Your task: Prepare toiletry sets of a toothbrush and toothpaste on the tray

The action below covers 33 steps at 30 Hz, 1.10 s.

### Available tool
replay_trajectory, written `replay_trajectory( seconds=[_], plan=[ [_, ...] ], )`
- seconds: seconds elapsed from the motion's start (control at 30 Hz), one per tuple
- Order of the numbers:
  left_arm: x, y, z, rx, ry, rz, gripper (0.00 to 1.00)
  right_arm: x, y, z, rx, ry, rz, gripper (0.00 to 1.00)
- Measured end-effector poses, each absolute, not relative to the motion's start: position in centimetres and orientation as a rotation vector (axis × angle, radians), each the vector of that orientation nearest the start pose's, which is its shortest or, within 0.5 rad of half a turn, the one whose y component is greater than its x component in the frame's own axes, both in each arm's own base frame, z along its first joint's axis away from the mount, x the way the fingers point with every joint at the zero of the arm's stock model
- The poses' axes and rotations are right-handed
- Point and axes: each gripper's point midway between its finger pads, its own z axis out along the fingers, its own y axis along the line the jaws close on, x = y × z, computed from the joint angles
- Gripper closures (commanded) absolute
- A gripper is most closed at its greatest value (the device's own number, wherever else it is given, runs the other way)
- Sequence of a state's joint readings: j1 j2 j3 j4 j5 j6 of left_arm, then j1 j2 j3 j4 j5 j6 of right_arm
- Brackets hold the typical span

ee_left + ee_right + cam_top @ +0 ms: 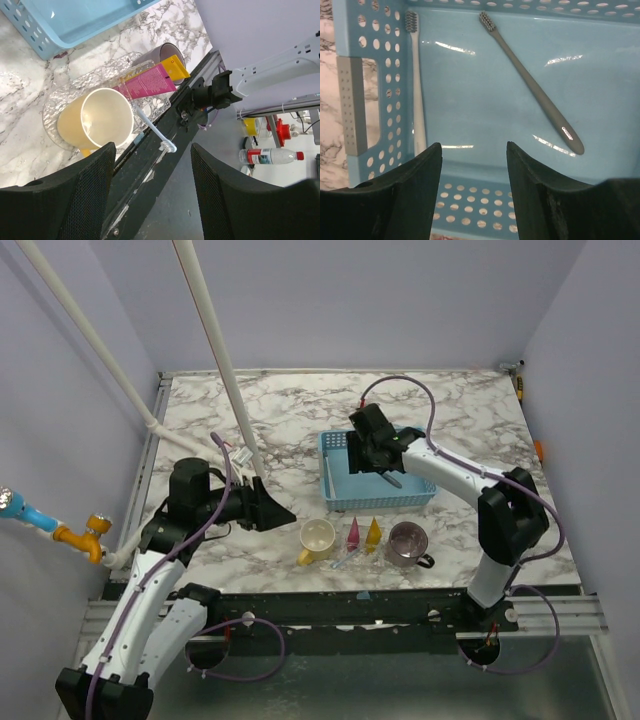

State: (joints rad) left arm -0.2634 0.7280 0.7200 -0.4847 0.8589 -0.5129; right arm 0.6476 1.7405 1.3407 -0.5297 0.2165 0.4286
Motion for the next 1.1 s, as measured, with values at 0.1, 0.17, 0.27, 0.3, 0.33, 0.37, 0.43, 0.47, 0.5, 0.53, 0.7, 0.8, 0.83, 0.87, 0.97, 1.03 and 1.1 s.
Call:
replay_trajectory(
  seconds=[0.1, 0.17, 0.27, 0.3, 0.33, 0.37, 0.43, 0.47, 0.5, 0.53, 0.7, 0.8, 0.83, 0.87, 0.97, 1.03, 1.1],
  plan=[
    [15.8, -19.4, 23.4, 0.312, 2.117, -1.347, 0.38, 36.6, 24.4, 9.6, -0.173, 2.499, 0.168, 0.42],
    [15.7, -19.3, 23.3, 0.312, 2.116, -1.345, 0.38, 37.2, 24.4, 8.7, -0.170, 2.513, 0.153, 0.42],
    [15.5, -19.3, 23.1, 0.316, 2.115, -1.342, 0.38, 38.1, 24.3, 7.8, -0.164, 2.527, 0.135, 0.42],
    [15.5, -19.2, 23.0, 0.319, 2.113, -1.341, 0.38, 38.4, 24.2, 7.5, -0.162, 2.531, 0.130, 0.42],
    [15.4, -19.2, 23.0, 0.321, 2.110, -1.340, 0.38, 38.7, 24.1, 7.3, -0.159, 2.533, 0.123, 0.42],
    [15.3, -19.2, 23.0, 0.322, 2.107, -1.339, 0.38, 39.1, 23.9, 7.1, -0.156, 2.535, 0.114, 0.42],
    [15.1, -19.1, 23.1, 0.328, 2.101, -1.336, 0.38, 39.9, 23.4, 6.7, -0.150, 2.538, 0.097, 0.42],
    [15.0, -19.1, 23.1, 0.331, 2.097, -1.334, 0.38, 40.2, 23.1, 6.5, -0.149, 2.540, 0.089, 0.41],
    [15.0, -19.1, 23.2, 0.334, 2.093, -1.333, 0.38, 40.6, 22.7, 6.3, -0.145, 2.543, 0.080, 0.41],
    [14.9, -19.1, 23.2, 0.336, 2.090, -1.332, 0.38, 40.9, 22.3, 6.1, -0.143, 2.545, 0.072, 0.41],
    [14.9, -19.0, 23.1, 0.338, 2.092, -1.330, 0.38, 41.7, 20.8, 4.8, -0.151, 2.569, 0.030, 0.40],
    [14.8, -19.0, 23.1, 0.339, 2.092, -1.330, 0.38, 41.7, 20.5, 3.9, -0.163, 2.587, 0.020, 0.40],
    [14.8, -19.0, 23.0, 0.339, 2.092, -1.330, 0.38, 41.7, 20.5, 3.7, -0.169, 2.592, 0.019, 0.40],
    [14.8, -19.0, 23.0, 0.340, 2.092, -1.329, 0.38, 41.6, 20.5, 3.5, -0.176, 2.598, 0.021, 0.40],
    [14.7, -19.0, 23.0, 0.341, 2.089, -1.329, 0.38, 41.4, 20.7, 2.6, -0.195, 2.619, 0.027, 0.40],
    [14.6, -19.0, 23.1, 0.344, 2.085, -1.328, 0.38, 41.3, 20.8, 2.4, -0.199, 2.622, 0.033, 0.40],
    [14.6, -19.0, 23.1, 0.345, 2.083, -1.327, 0.38, 41.3, 20.9, 2.5, -0.205, 2.621, 0.045, 0.41]
  ],
)
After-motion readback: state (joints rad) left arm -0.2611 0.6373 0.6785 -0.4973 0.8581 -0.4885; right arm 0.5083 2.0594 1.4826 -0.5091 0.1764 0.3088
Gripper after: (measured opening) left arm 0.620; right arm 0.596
